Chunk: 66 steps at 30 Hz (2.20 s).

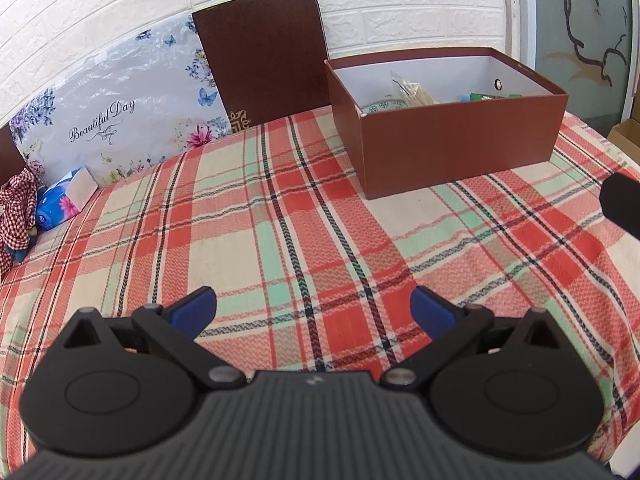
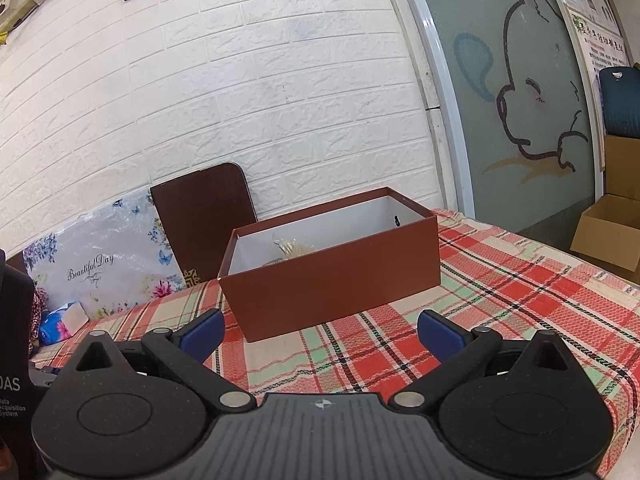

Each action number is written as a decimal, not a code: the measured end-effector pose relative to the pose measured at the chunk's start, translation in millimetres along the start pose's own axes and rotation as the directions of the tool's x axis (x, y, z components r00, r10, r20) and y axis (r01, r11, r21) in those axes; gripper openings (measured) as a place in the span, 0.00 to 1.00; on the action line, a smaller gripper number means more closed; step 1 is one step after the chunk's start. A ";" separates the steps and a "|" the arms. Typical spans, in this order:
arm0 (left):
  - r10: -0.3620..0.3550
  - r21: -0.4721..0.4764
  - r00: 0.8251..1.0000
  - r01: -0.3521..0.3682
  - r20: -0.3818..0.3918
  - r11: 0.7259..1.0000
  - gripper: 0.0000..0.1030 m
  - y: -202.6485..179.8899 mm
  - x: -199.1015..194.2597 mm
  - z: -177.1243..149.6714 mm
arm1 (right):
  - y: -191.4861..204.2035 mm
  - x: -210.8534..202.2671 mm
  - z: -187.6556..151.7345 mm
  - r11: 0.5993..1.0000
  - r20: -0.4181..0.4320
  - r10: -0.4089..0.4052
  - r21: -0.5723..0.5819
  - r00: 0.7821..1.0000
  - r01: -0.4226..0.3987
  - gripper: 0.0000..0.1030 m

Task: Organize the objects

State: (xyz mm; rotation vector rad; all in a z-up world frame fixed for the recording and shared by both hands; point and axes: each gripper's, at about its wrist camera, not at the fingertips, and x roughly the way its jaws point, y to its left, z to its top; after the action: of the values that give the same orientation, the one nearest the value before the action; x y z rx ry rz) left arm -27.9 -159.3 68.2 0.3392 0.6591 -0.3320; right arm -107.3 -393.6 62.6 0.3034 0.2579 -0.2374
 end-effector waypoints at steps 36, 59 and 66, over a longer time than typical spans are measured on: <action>-0.110 -0.015 0.993 0.109 -0.045 0.994 1.00 -16.6 -8.3 -6.7 | -17.3 -0.2 -8.0 0.999 -0.003 -0.038 0.010 0.999 0.038 0.99; -0.085 -0.055 0.994 0.081 -0.063 0.995 1.00 -2.9 1.5 -5.9 | -15.0 13.6 -13.7 0.999 -0.057 -0.034 -0.042 0.998 0.031 0.99; -0.067 -0.065 0.996 0.063 -0.054 0.996 1.00 1.3 -0.7 -9.4 | -12.7 12.2 -14.7 0.998 -0.063 -0.029 -0.050 0.998 0.026 0.99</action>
State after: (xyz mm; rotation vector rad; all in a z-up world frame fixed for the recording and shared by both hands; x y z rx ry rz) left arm -32.9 -154.2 62.0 0.2674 0.7356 -0.3640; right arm -102.4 -402.9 42.2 0.2588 0.3308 -0.2484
